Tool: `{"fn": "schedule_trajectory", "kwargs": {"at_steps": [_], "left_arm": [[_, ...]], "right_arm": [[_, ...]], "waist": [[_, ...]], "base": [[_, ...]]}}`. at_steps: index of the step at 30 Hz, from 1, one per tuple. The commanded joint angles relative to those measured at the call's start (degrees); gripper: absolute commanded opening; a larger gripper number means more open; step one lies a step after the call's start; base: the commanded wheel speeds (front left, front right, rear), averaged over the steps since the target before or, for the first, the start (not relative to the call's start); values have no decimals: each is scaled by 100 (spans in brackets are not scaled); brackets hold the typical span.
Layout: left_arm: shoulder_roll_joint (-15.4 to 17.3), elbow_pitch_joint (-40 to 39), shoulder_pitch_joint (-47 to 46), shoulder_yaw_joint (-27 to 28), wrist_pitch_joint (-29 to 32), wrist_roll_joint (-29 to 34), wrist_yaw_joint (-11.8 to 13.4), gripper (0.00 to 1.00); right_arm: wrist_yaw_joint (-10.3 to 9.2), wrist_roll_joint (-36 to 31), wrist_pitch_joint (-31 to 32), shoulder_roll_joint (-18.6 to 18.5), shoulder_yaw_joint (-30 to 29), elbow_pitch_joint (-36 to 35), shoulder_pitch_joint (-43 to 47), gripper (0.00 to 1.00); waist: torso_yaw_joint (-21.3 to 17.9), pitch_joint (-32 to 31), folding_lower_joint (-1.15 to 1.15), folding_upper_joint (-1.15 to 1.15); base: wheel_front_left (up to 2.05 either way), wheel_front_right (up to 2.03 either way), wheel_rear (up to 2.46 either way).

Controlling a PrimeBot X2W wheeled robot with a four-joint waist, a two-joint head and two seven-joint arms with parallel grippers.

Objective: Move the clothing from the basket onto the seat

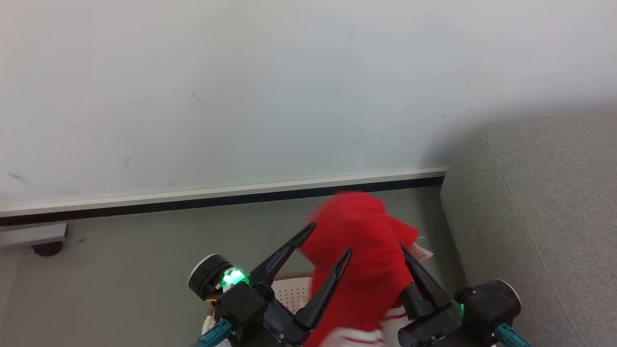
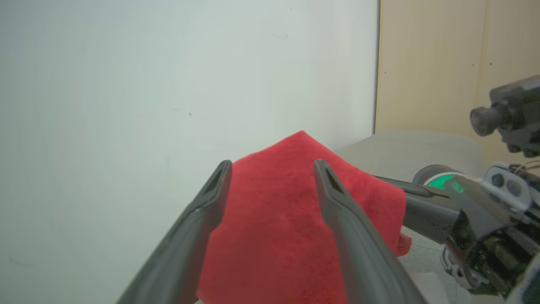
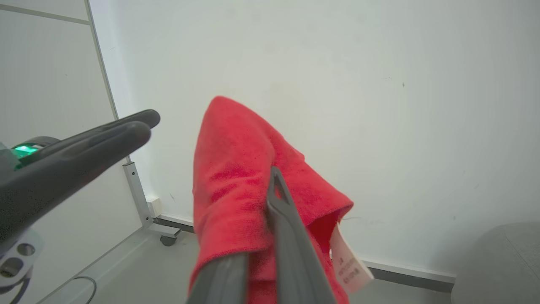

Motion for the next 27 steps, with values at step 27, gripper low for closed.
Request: {"fn": "schedule_trajectory", "kwargs": {"at_steps": [27], "left_arm": [[51, -88, -212, -48, -28, 81, 7, 100]], "right_arm": [[2, 30, -10, 105, -220, -399, -231, 0]], "waist": [[-1258, 513, 0, -1]], "base": [[0, 0, 0]]}}
